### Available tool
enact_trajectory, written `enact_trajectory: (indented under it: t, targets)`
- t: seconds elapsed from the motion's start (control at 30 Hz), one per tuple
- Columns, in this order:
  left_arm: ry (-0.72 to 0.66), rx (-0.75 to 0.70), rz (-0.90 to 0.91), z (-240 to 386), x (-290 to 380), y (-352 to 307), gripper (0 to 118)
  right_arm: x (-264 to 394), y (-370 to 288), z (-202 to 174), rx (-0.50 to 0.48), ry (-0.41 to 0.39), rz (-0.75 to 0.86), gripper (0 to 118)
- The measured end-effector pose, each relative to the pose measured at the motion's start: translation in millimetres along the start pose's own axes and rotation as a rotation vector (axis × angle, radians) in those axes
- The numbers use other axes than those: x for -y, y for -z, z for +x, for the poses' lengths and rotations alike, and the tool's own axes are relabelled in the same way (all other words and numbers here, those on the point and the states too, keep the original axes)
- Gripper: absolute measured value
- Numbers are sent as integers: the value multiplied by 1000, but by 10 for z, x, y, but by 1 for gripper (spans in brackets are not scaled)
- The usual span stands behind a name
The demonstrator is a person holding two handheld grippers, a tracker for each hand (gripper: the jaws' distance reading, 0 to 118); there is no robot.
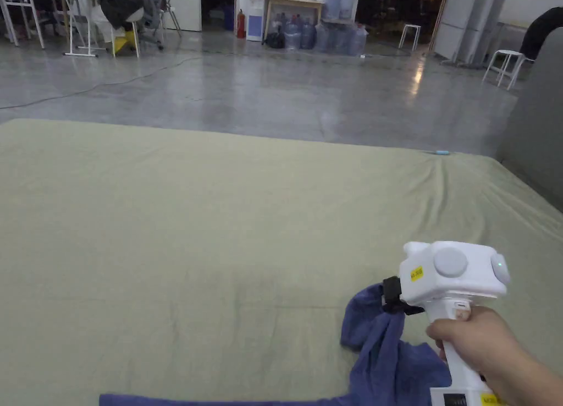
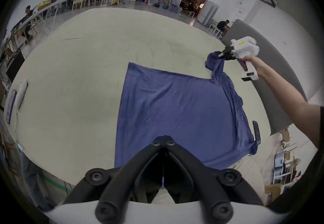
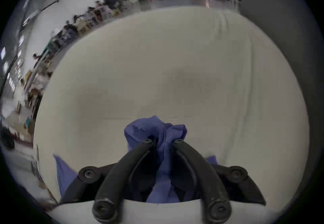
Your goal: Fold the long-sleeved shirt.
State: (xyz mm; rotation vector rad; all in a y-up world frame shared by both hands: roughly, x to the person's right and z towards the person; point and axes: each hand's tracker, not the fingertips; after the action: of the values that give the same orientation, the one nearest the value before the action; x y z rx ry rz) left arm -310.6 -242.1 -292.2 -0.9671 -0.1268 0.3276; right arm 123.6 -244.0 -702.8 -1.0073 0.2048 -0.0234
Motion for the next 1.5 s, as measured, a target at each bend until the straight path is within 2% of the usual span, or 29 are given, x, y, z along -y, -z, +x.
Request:
enact_trajectory:
  t: [0.07, 0.1, 0.2, 0.3, 0.4, 0.5, 0.53, 0.6, 0.63, 0.7, 0.73, 0.8, 0.83, 0.87, 0.97, 1.0, 1.03, 1.07, 1.1, 1.13, 1.17, 1.23, 1.3, 1.33, 1.37, 1.4, 1.43, 1.5]
  targets:
    - [-4, 14, 5, -7, 4, -20, 0, 327, -430, -127, 37, -93, 25, 9]
    - [-5, 20, 6, -6, 8, -22, 0, 495, -596, -178, 46, -113, 35, 9]
    - [-3, 27, 9, 7, 50, -25, 0, 1103, -972, -313, 57, -119, 43, 9]
    - [-11, 40, 17, 17, 125, -84, 0, 1701, -1074, -363, 81, -62, -11, 9]
    - [-12, 47, 16, 24, 182, -139, 0, 2216, -908, -360, 102, 18, -98, 9]
    - [-3, 37, 7, 16, 220, -168, 0, 2595, -637, -341, 73, 113, -216, 9]
    - [3, 31, 6, 12, 230, -178, 0, 2708, -543, -347, 93, 125, -224, 9]
    - [8, 23, 5, 31, 221, -196, 0, 2761, -529, -346, 105, 126, -121, 9]
    - [11, 21, 4, 45, 213, -203, 0, 2731, -519, -375, 107, 119, -137, 11]
    - [18, 13, 2, 51, 214, -207, 0, 2661, -524, -378, 112, 134, -148, 19]
    - [22, 12, 0, 51, 205, -193, 0, 2619, -516, -372, 109, 128, -156, 34]
    - [27, 12, -1, 68, 173, -208, 0, 2497, -612, -313, 84, 122, -197, 77]
    - [30, 12, 1, 82, 153, -237, 0, 2468, -782, -256, 43, 159, -201, 93]
    - [34, 12, 10, 98, 124, -281, 0, 2437, -998, -239, 25, 202, -165, 93]
    - [42, 15, 35, 131, 105, -373, 0, 2473, -1639, -251, 7, 181, -5, 93]
    - [40, 14, 37, 131, 103, -387, 0, 2512, -1782, -267, 4, 181, 27, 93]
    - [39, 13, 38, 139, 116, -384, 0, 2591, -1886, -287, -3, 187, 32, 87]
    - [38, 12, 35, 149, 138, -367, 0, 2698, -1958, -309, -14, 185, 40, 66]
    - [36, 10, 29, 159, 162, -343, 0, 2820, -1985, -322, -16, 180, 47, 21]
    - [34, 6, 20, 128, 180, -301, 0, 2931, -1974, -371, -4, 161, 42, 0]
    - [31, 3, 8, 111, 198, -256, 0, 3042, -1930, -439, 37, 112, -2, 0]
    - [12, 4, -15, 92, 193, -170, 0, 3219, -1830, -453, -11, 114, -50, 0]
    - [-6, 2, -38, 52, 84, -51, 0, 3309, -1771, -441, -67, 167, -69, 0]
    - [-6, 4, -44, 28, -40, 14, 11, 3315, -1753, -430, -79, 190, -92, 0]
    - [0, 1, -33, 5, -189, 88, 52, 3267, -1709, -390, -90, 192, -100, 0]
    - [8, -15, -4, -28, -348, 175, 103, 3245, -1709, -376, -90, 187, -94, 0]
    - [29, -46, 15, -63, -548, 297, 115, 3222, -1720, -369, -89, 183, -87, 0]
    - [62, -76, 3, -178, -870, 554, 114, 3162, -1730, -355, -83, 163, -74, 0]
